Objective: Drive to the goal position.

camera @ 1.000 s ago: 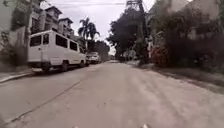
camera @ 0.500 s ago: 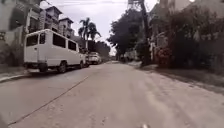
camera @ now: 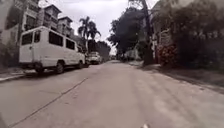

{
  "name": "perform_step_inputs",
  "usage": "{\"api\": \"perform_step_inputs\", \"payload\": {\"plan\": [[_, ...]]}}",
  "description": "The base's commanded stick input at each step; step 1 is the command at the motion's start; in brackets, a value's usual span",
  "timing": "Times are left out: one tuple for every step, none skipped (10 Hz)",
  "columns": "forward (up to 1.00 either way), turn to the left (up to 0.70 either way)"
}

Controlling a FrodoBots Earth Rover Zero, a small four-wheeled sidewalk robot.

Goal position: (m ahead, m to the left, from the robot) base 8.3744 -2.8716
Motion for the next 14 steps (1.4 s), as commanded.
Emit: {"api": "perform_step_inputs", "payload": {"plan": [[0.70,0.00],[0.70,0.00],[0.70,0.00],[0.70,0.00],[0.70,0.00],[0.70,0.00],[0.70,0.00],[0.70,0.00],[0.70,0.00],[0.70,0.00],[0.70,0.00],[0.70,0.00],[0.70,0.00],[0.70,0.00]]}}
